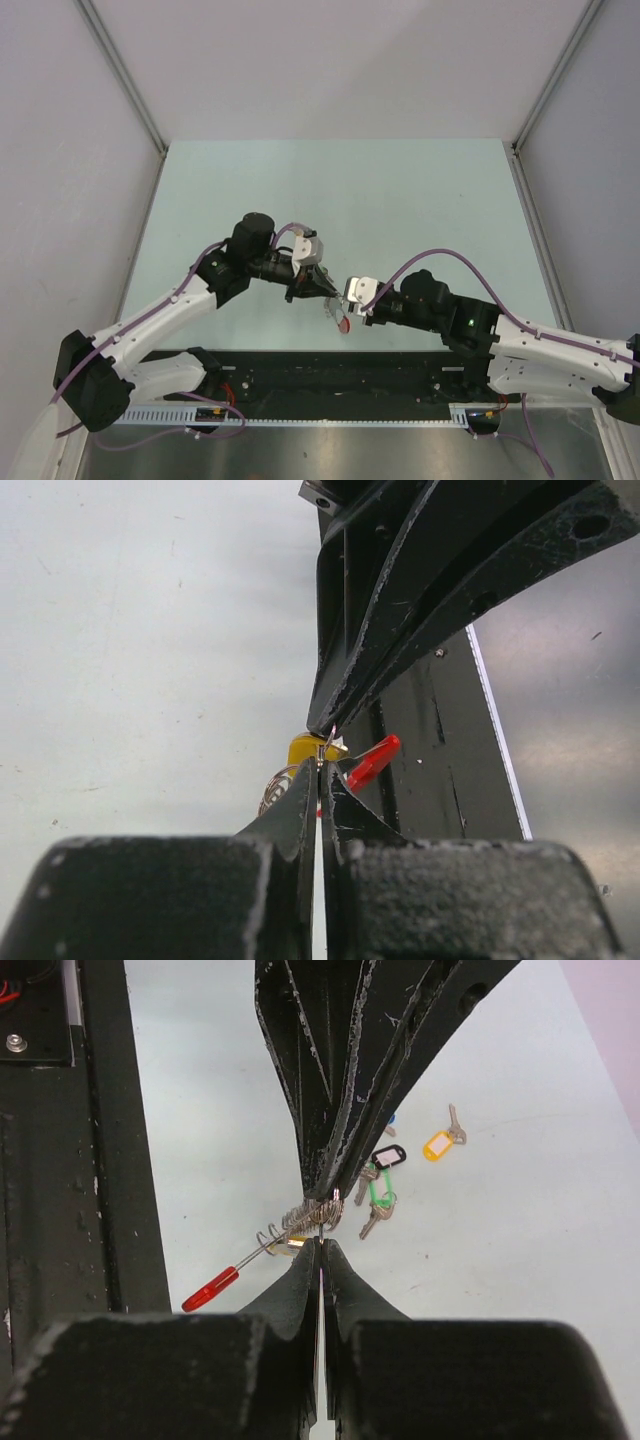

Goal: Put the keys on the keyring

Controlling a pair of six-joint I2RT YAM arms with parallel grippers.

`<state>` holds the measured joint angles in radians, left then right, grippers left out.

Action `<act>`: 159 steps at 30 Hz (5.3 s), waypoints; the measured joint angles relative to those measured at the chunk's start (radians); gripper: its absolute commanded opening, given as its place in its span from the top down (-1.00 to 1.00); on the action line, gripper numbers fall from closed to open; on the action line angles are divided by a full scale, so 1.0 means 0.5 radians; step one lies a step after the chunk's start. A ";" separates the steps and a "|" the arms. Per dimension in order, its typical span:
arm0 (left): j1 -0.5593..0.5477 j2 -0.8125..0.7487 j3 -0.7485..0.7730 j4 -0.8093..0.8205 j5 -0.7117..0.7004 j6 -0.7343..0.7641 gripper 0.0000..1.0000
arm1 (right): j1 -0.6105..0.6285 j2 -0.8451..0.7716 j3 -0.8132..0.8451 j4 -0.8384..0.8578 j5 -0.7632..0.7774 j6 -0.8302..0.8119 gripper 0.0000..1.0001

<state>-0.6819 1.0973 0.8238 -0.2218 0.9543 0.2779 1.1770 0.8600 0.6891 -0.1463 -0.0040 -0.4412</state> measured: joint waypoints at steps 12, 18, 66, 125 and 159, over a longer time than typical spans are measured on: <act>0.019 -0.014 -0.050 0.114 -0.021 -0.126 0.53 | 0.008 0.066 -0.009 0.068 -0.004 0.008 1.00; 0.027 -0.080 -0.053 0.158 -0.157 -0.141 -0.30 | -0.011 0.104 -0.009 0.077 0.039 0.027 1.00; 0.043 -1.114 -0.381 0.075 -2.109 -0.262 -1.00 | -0.011 1.366 0.221 -0.018 -0.010 0.575 0.16; 0.043 -1.018 -0.406 0.079 -2.007 -0.278 -1.00 | -0.832 0.607 -0.298 0.348 0.073 1.796 -0.26; 0.043 -0.971 -0.407 0.079 -2.006 -0.278 -1.00 | -0.446 0.643 -0.336 -0.113 0.515 2.296 -0.28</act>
<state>-0.6605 0.6117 0.6205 -0.1825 -0.0486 0.1387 0.9543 1.1816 0.5209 -0.2028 0.2535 0.7067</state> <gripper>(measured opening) 0.996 0.648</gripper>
